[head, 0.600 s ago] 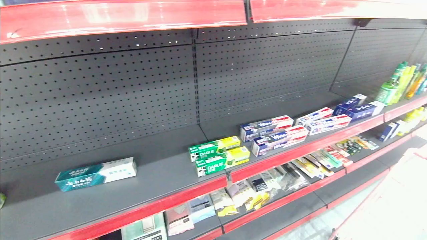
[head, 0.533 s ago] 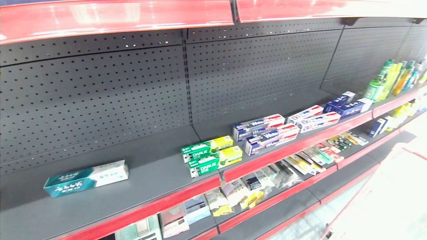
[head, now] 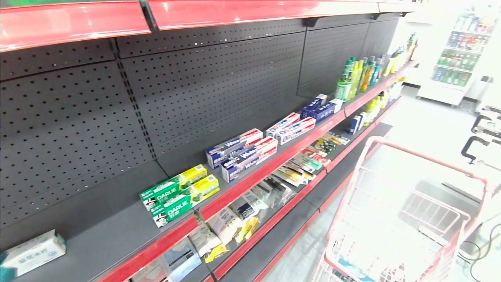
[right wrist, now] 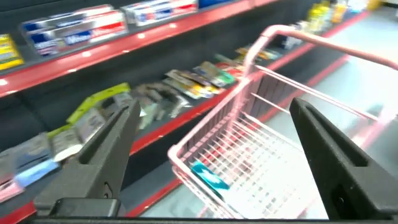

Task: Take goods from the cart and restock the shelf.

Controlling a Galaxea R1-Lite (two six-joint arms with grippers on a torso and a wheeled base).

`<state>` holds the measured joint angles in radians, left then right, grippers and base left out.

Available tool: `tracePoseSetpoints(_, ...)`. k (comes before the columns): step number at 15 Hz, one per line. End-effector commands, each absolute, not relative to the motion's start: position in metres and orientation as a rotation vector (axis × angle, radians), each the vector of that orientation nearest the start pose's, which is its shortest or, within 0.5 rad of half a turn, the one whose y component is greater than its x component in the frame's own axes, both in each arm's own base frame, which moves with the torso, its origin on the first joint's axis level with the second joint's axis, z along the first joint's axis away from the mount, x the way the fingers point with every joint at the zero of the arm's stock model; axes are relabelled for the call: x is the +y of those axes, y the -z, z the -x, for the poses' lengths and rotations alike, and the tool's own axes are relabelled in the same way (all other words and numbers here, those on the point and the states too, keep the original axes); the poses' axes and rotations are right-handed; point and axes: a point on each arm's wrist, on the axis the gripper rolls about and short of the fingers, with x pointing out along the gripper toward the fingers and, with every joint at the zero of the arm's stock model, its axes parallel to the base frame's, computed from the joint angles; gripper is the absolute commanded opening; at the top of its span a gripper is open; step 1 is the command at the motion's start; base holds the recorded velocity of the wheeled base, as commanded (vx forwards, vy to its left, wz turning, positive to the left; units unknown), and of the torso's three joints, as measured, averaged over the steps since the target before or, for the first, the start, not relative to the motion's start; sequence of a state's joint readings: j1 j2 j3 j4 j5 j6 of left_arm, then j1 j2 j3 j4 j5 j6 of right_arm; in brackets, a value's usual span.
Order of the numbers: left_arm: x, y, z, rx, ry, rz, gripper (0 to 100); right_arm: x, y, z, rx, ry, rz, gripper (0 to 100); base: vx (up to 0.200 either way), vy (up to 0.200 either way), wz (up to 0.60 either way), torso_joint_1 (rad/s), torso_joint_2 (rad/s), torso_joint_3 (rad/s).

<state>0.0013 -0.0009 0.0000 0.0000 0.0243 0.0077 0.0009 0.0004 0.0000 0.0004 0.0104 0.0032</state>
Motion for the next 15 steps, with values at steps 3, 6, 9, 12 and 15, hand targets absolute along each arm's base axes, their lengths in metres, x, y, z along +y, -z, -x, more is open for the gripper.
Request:
tracePoseSetpoints(3,0.0005,-0.0755,0.0228,0.0,-0.026,-0.008,100,0.0002,-0.0755,0.0227,0.002,-0.012,-0.003,100,0.0,0.0,0.0,0.0,0.0,0.0)
tracePoseSetpoints(6,0.0005,-0.0755,0.0228,0.0,-0.026,-0.008,100,0.0002,-0.0755,0.0227,0.002,-0.012,-0.003,100,0.0,0.0,0.0,0.0,0.0,0.0)
tracePoseSetpoints(9,0.0005,-0.0755,0.0228,0.0,-0.026,-0.008,100,0.0002,-0.0755,0.0227,0.002,-0.012,-0.003,100,0.0,-0.067,0.0,0.001,0.0,0.001)
tracePoseSetpoints(12,0.0005,-0.0755,0.0228,0.0,-0.026,-0.008,100,0.0002,-0.0755,0.0227,0.002,-0.011,-0.005,100,-0.067,-0.2,0.0,-0.001,0.0,0.005)
tracePoseSetpoints(15,0.0005,-0.0755,0.0228,0.0,-0.026,-0.008,100,0.0002,-0.0756,0.0225,0.005,-0.017,0.002,100,0.0,0.0,0.0,0.0,0.0,0.0)
